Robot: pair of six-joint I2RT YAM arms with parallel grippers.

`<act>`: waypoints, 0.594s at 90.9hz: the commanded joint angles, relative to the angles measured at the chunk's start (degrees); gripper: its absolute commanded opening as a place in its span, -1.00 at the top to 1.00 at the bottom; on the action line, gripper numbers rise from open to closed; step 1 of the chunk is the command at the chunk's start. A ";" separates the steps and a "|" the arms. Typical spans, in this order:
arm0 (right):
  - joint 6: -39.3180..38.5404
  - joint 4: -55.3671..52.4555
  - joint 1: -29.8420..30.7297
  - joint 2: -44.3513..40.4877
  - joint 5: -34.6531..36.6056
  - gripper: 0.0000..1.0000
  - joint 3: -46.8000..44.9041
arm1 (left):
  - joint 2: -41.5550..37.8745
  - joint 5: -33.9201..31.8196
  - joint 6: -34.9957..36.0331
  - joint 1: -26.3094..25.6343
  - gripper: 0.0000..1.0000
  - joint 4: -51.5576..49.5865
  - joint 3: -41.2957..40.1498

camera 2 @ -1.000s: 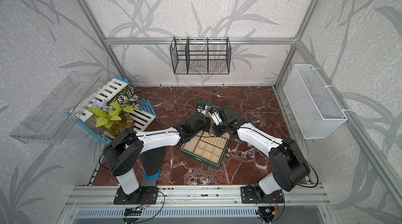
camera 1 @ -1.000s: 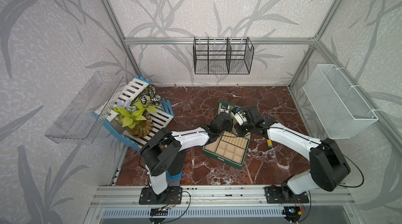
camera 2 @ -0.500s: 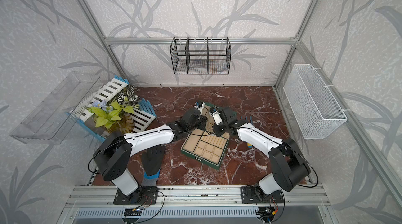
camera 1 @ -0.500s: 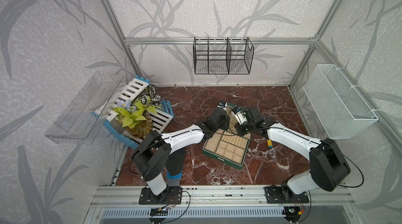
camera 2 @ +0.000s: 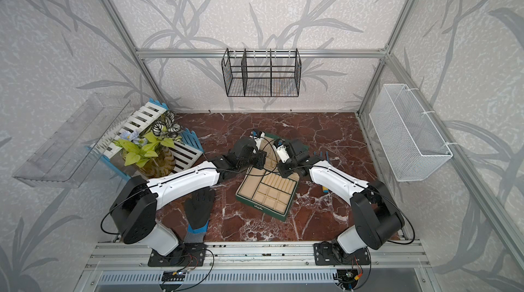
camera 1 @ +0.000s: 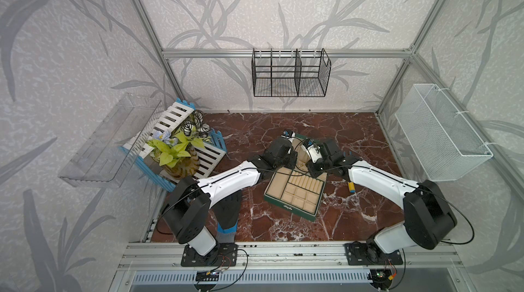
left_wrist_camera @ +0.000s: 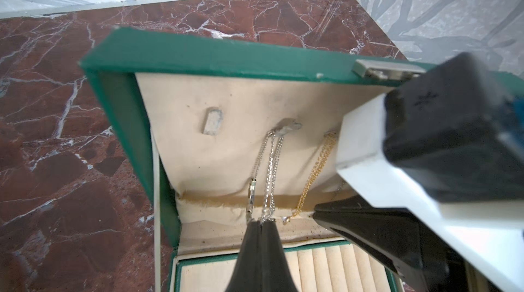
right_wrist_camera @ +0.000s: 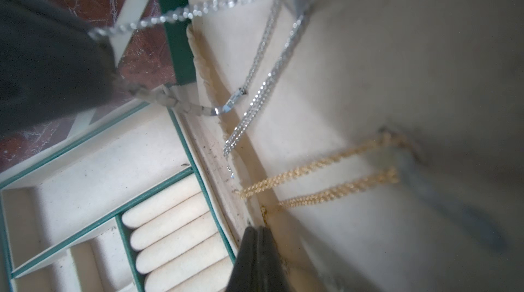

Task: Put jewelry chain into jewelry box
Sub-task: Adjust the necklace in the storage slot.

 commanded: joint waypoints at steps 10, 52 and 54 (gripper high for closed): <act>0.53 0.85 -0.08 -0.51 -0.20 1.00 -0.52 | -3.33 3.88 -0.67 0.64 1.00 -2.04 1.58; 0.51 0.70 -0.10 -0.41 0.04 1.00 -0.54 | -0.55 6.50 -2.84 1.90 1.00 -3.53 0.04; 0.54 0.70 -0.11 -0.36 0.06 1.00 -0.52 | -0.37 6.49 -2.89 1.93 1.00 -3.78 0.12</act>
